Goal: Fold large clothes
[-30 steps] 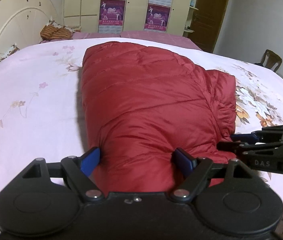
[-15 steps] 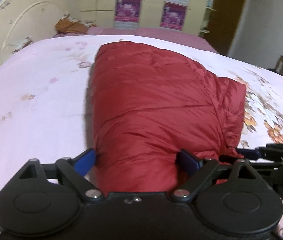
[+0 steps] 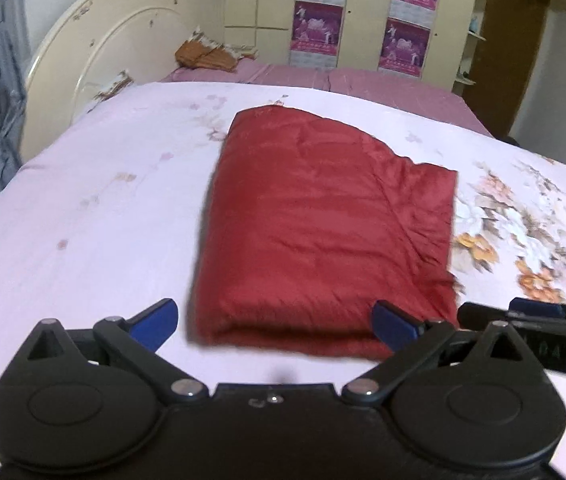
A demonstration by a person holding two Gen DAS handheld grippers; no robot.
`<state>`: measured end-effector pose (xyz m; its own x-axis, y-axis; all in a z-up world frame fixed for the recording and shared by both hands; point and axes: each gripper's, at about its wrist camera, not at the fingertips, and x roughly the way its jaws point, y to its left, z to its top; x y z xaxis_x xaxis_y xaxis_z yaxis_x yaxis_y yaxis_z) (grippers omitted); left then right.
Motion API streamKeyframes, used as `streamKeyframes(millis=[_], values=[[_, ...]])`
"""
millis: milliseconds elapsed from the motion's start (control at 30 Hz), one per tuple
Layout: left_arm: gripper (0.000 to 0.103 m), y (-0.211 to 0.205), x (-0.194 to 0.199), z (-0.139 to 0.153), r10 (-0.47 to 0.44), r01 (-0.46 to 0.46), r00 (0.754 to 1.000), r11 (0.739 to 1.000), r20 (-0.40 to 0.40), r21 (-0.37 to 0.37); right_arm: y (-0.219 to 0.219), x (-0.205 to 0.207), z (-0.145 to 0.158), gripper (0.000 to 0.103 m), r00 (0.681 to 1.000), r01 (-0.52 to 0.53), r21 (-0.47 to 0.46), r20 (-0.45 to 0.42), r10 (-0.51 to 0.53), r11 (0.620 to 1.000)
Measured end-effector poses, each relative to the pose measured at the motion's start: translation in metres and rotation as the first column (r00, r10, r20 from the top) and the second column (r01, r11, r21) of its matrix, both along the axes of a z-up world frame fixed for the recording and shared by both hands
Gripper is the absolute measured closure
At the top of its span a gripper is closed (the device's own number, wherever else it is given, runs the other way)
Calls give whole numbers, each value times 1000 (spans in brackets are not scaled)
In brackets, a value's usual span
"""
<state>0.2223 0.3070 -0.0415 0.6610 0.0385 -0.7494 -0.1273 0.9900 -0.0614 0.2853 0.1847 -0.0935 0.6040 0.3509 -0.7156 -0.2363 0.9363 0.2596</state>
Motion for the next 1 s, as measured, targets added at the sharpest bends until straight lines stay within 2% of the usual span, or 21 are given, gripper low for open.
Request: streamKeyframes(millis=[67,233,267,300,367,533,733,1000], values=[[0,-6,-22,11,-6,7,1000,1000,25,-20,-4,-23,14,28,999,-27,1,29,27,1000],[0,-26,-81,37,-17,15,997,1000,81,18,-9,-88,43,28,992,-79,-14,94,80,997],[0,-29,-92,43,-16,15,996,1000,86,19,-12,-101,47,26,990,-86,-13,108,87,996],[0,-33,-104,47,-10,8,995,1000,96,18,-15,-113,51,18,989,-89,-11,119,90,996],[0,-38,-125,56,25,-28,994,999,102,21,-20,-137,58,11,984,-94,-7,149,94,996],[0,-48,-169,71,14,-23,992,997,128,67,-25,-193,83,11,967,-76,-43,241,84,996],[0,-49,-206,85,31,-40,988,997,148,60,-31,-235,107,11,949,-20,-26,313,27,999],[0,-49,-228,98,40,-53,983,996,180,68,-38,-258,124,10,933,22,4,359,-22,1000]])
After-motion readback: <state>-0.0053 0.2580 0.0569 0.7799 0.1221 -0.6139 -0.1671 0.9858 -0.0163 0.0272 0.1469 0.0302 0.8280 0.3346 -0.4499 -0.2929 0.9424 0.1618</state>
